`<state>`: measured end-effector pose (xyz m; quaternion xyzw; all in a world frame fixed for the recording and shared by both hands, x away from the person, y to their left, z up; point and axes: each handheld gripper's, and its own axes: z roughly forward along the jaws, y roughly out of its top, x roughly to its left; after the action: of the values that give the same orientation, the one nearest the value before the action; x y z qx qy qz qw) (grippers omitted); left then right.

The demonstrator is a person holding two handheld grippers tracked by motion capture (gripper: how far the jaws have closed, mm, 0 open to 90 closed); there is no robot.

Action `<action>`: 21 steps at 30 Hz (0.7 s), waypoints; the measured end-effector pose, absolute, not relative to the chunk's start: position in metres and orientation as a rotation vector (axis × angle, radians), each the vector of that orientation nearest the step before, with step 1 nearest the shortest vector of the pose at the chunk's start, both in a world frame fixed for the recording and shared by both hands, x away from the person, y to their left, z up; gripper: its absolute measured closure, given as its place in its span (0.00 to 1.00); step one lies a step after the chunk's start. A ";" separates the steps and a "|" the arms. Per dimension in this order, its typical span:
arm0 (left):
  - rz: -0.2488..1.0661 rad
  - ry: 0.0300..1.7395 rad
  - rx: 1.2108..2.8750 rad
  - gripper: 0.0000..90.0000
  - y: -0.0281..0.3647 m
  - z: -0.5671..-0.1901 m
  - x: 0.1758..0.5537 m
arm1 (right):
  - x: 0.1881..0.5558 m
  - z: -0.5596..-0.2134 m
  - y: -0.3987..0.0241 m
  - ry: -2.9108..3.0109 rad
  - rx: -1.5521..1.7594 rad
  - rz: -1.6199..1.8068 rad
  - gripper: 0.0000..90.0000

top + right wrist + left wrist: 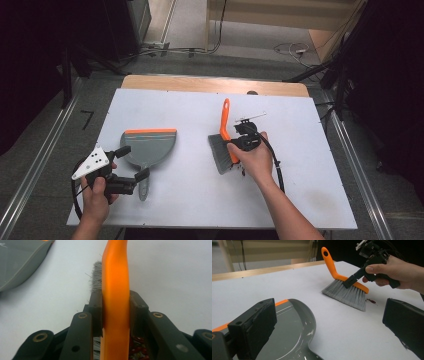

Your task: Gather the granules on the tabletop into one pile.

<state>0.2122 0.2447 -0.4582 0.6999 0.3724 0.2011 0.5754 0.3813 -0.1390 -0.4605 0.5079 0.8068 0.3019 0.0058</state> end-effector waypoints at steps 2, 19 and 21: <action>0.471 0.871 1.635 0.00 0.245 -0.459 0.212 | 0.381 -0.460 -0.143 2.515 1.593 0.941 0.75; 0.469 0.872 1.638 0.00 0.244 -0.459 0.213 | 0.384 -0.459 -0.169 2.478 1.627 0.926 0.75; 0.469 0.872 1.638 0.00 0.244 -0.459 0.213 | 0.384 -0.459 -0.171 2.472 1.634 0.929 0.75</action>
<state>0.2125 0.2439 -0.4586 0.6997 0.3725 0.2005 0.5757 0.3840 -0.1712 -0.4590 0.5262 0.7958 0.2992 0.0181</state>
